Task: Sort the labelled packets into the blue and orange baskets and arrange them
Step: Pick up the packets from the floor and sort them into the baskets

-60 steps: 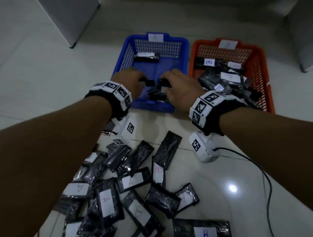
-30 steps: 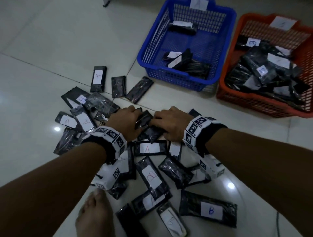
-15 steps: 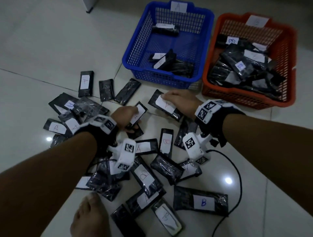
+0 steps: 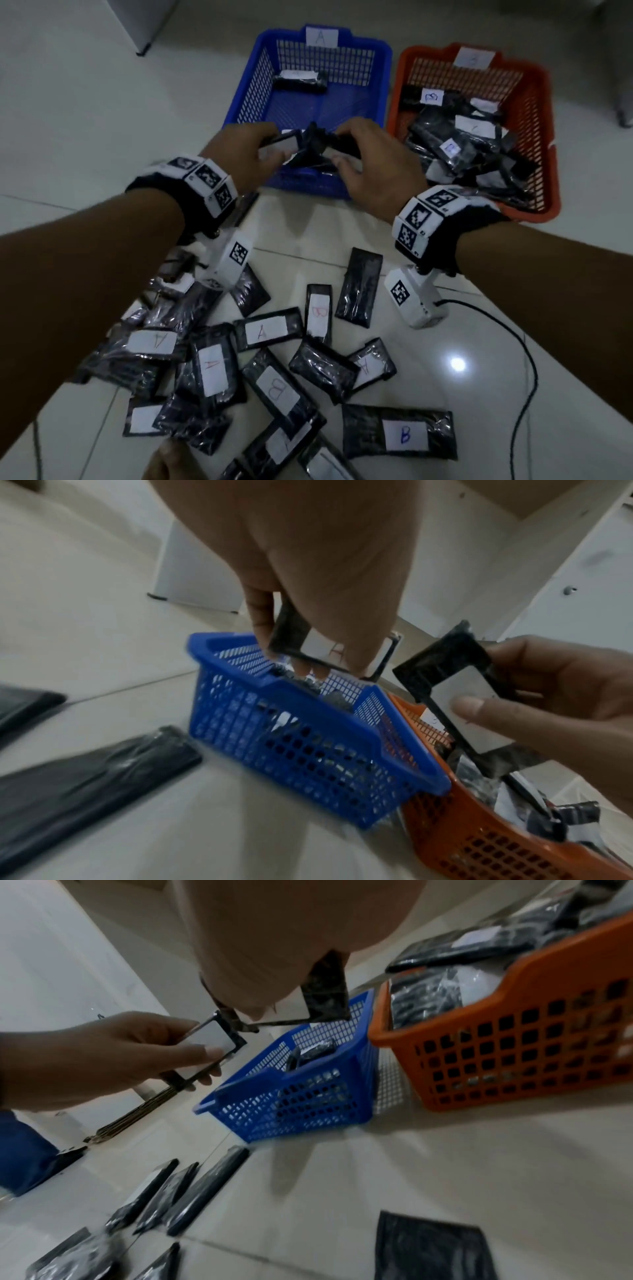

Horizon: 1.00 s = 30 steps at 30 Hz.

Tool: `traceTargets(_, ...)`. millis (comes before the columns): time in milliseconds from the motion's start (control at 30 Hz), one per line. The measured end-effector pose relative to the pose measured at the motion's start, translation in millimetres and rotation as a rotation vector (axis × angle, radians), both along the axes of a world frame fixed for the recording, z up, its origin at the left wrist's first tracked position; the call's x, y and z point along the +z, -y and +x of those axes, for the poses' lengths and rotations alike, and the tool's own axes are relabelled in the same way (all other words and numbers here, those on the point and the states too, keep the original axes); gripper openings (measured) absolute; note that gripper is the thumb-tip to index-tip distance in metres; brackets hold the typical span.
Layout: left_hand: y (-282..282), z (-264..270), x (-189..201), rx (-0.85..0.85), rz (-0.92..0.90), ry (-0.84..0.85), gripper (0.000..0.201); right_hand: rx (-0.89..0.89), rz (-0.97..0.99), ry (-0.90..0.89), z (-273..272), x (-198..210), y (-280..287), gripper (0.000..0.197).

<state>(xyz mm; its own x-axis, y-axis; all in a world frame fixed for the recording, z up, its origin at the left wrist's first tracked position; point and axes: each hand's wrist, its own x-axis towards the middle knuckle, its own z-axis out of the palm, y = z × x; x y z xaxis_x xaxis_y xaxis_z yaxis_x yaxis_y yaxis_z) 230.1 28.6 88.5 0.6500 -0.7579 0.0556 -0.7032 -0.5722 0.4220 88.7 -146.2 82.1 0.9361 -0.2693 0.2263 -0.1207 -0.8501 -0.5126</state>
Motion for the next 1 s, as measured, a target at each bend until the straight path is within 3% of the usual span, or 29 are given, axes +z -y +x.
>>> traceTargets(133,35,34,-3,-0.054,0.260,0.049,0.012,-0.004,-0.098,-0.169,19,3,22,0.028)
traceTargets(267,53,39,-23,-0.051,0.377,0.034,0.032,0.094,-0.134,-0.265,34,-3,23,0.036)
traceTargets(400,44,37,-34,0.046,0.200,0.130,0.044,0.149,-0.193,-0.348,53,-12,20,0.038)
traceTargets(567,15,-8,-29,0.064,-0.087,0.273,0.025,0.144,-0.297,-0.324,64,-7,21,0.042)
traceTargets(700,-12,-63,-49,0.100,-0.050,0.154,0.021,0.284,-0.255,-0.121,38,-12,-1,0.026)
traceTargets(800,-27,-101,-74,0.022,0.205,-0.081,0.038,0.479,-0.208,-0.111,-1,-30,-14,0.020)
traceTargets(900,-35,-129,-95,0.056,0.452,-0.223,0.057,0.611,-0.223,-0.412,-35,-47,-15,0.021)
traceTargets(1000,-34,-147,-101,0.159,0.525,-0.266,0.069,0.688,-0.327,-0.656,-59,-59,-3,0.035)
